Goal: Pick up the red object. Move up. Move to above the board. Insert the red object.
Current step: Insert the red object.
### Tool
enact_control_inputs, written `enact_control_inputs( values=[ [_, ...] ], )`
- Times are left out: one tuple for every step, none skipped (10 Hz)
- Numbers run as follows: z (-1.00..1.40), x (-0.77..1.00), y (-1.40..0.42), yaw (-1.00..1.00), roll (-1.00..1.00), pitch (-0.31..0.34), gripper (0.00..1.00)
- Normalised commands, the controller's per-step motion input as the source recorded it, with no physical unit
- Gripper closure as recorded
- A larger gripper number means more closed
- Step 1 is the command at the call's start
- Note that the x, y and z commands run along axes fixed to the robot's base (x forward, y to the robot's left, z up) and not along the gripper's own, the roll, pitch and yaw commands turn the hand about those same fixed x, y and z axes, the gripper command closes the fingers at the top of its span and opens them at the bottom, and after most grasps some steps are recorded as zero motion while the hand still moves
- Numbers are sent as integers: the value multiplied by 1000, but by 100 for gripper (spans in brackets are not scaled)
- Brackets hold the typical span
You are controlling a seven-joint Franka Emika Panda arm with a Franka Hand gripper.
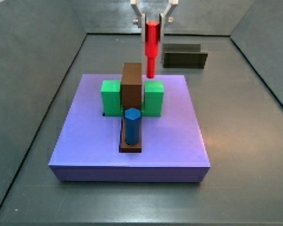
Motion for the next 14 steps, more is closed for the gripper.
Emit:
enact_control_inputs(
  values=[
    [0, -340, 186, -57, -20, -56, 100],
    [0, -360, 123, -89, -14, -69, 100],
    [-23, -189, 11, -31, -13, -46, 100],
    [-131, 0, 0, 0, -131, -14, 100],
    [-214, 0, 0, 0, -149, -3, 100],
    [-223, 0, 0, 0, -124, -9, 100],
    [-249, -17, 0, 0, -119, -20, 100],
    [-214, -60, 11, 0, -123, -16, 100],
    [-100, -146, 57, -29, -129, 0, 100],
    [0, -211, 106, -29, -141, -4, 100],
    [0, -183, 137, 0, -160, 0, 100],
    [0, -169, 80, 0, -114, -20, 100],
    [0, -131, 11, 0, -76, -19, 100],
    [-60, -23, 0, 0, -43, -16, 100]
  ],
)
